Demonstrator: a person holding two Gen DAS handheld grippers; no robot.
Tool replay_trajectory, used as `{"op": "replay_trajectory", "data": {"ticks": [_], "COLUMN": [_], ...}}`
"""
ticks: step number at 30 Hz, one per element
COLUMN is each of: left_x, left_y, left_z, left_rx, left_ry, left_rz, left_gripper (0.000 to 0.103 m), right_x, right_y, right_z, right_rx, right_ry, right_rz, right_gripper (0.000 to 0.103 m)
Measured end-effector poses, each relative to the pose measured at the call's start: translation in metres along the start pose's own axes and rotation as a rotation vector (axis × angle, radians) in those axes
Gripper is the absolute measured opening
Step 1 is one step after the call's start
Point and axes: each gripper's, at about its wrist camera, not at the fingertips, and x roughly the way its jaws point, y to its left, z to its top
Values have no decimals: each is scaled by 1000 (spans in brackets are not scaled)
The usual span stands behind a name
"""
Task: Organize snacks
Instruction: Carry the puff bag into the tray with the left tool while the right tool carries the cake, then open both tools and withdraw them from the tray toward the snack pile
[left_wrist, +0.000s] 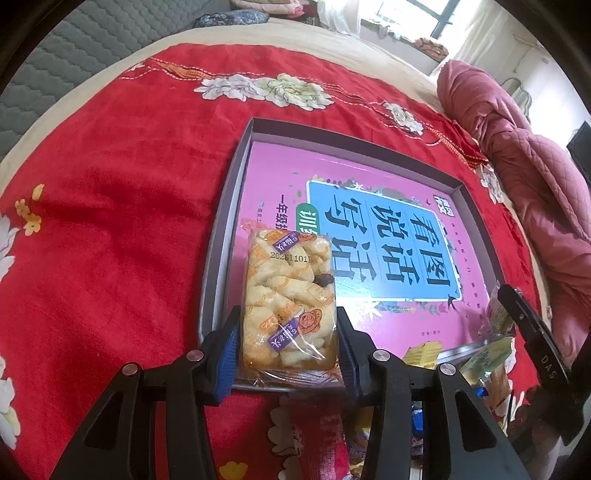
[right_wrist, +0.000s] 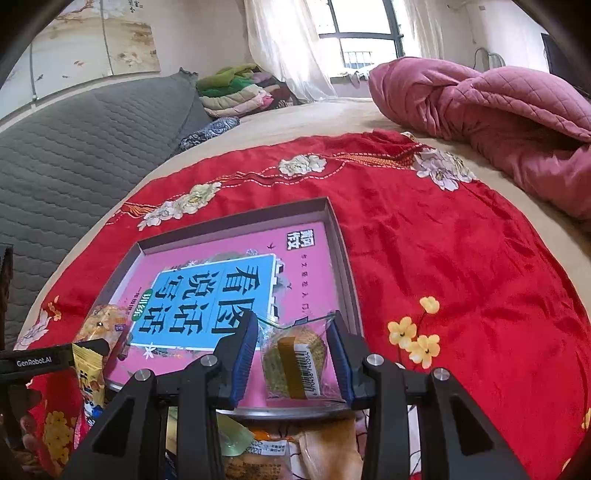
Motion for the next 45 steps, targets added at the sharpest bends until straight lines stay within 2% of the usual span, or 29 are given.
{"op": "replay_trajectory", "data": {"ticks": [11,16,30,34,45], "left_x": [0,-1,-7,-13,-31], "left_y": [0,2,3,3,2], "left_z": [0,-1,1,1,3], "left_rx": [2,-4,-11,-15,-9], "left_ry": [2,4,1,-11,-54], "left_rz": [3,-5,-13,-19,-40], "left_gripper": [48,48,48,50,51], "right_x": [0,2,-3,-6,-16], "right_y": [-3,-5,-6,-6,-5], "right_z": [-2,-2,0,1,2], "right_rx": [5,16,20,20,20], "right_ry": [15,24,7,-1,-18], "right_rz": [-20,-32,-27,-25,-23], "right_gripper": [41,48,49,54,57]}}
